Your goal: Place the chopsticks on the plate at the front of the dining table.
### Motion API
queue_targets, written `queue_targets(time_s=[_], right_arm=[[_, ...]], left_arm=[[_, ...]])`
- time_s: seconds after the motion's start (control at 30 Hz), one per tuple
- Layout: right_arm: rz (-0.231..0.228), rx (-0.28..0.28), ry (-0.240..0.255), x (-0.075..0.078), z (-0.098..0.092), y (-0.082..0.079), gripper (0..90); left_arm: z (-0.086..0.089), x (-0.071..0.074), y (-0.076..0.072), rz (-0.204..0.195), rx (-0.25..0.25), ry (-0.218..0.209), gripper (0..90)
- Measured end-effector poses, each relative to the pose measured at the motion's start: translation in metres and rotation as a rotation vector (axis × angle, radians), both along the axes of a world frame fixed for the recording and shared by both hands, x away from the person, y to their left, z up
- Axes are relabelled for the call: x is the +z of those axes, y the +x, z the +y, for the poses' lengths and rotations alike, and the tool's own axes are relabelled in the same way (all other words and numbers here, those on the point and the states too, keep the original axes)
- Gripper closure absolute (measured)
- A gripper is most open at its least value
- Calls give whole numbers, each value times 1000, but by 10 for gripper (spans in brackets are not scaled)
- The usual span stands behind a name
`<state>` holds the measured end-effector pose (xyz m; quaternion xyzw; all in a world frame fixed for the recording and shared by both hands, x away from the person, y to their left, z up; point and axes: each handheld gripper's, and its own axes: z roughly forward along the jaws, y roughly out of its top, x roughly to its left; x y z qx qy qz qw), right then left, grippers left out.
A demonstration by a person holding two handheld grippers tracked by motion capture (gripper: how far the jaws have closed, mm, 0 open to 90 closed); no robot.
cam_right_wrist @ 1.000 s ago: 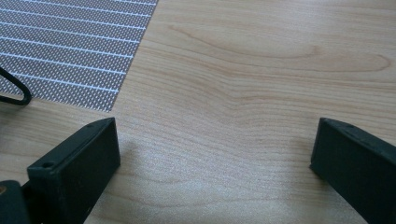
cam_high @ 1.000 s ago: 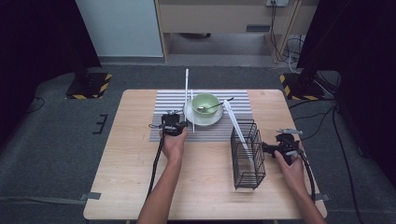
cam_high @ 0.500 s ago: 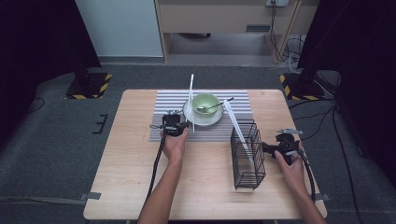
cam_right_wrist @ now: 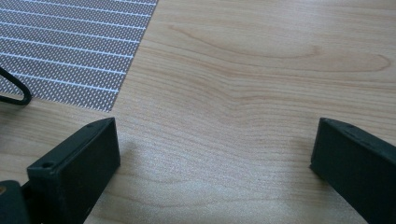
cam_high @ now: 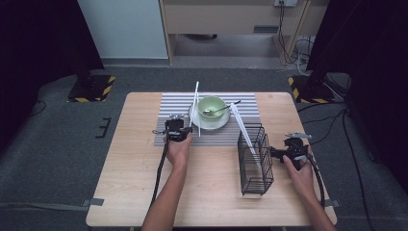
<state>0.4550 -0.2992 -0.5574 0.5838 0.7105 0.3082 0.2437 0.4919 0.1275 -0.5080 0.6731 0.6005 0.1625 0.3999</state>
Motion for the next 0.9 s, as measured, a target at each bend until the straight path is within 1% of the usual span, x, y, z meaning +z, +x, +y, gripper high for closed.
queue_targets(time_s=[0.27,0.37,0.43,0.6,0.77,0.9], right_arm=[[0,-1,1,0,0,0,13],[0,0,0,0,0,0,13],[0,0,0,0,0,0,13],[0,0,0,0,0,0,13],[0,0,0,0,0,0,13],[0,0,0,0,0,0,13]], left_arm=[[1,-4,-1,4,9,-9,859],[0,-4,-2,2,9,-5,859],[1,-4,-2,0,10,-10,859],[4,-4,-1,5,21,-3,859],[6,-6,-1,11,28,-9,859],[5,-6,-1,11,29,-27,859]])
